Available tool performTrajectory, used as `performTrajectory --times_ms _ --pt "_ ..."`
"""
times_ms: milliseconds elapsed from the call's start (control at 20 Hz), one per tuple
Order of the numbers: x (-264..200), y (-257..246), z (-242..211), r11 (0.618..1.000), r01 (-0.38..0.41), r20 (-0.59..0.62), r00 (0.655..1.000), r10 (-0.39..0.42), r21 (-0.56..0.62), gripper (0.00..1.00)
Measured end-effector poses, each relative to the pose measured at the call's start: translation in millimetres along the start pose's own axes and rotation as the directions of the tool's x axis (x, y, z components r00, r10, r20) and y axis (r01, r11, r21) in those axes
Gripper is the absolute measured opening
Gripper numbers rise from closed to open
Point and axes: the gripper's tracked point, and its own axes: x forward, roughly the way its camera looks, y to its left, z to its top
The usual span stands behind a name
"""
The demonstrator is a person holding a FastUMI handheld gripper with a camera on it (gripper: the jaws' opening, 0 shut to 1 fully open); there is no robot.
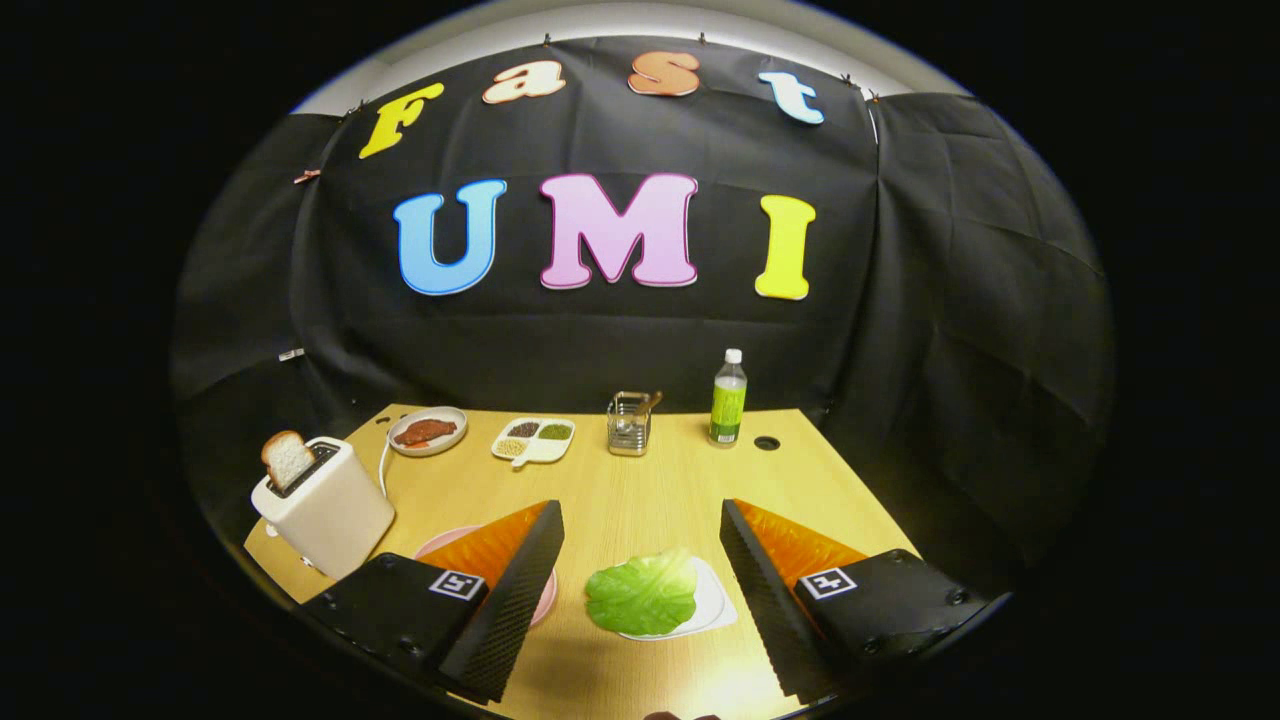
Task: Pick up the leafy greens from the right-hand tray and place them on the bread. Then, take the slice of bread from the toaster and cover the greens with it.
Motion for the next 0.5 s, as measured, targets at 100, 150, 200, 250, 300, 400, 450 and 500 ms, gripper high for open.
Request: performTrajectory --times_ms 100,150,200,250,300,400,450,500 --pt "16.9 -2.4 -17.0 1.0 0.004 -0.044 0.999 -0.004 0.013 0.98" --pt "24.0 -4.7 -27.0 1.0 0.008 -0.069 0.998 -0.007 0.019 0.98" --pt "33.2 -7.1 -37.7 1.0 0.011 -0.093 0.996 -0.009 0.024 0.98" --pt "42.1 -9.6 -47.2 1.0 0.019 -0.117 0.993 -0.016 0.024 0.98" --pt "50.8 -12.4 -59.4 0.999 0.027 -0.144 0.989 -0.023 0.023 0.98" --pt "66.5 -16.4 -79.8 0.999 0.037 -0.186 0.982 -0.032 0.023 0.98" --pt "73.4 -17.4 -89.1 0.999 0.044 -0.208 0.977 -0.038 0.027 0.98" --pt "80.2 -19.2 -99.1 0.998 0.052 -0.232 0.972 -0.043 0.031 0.98"
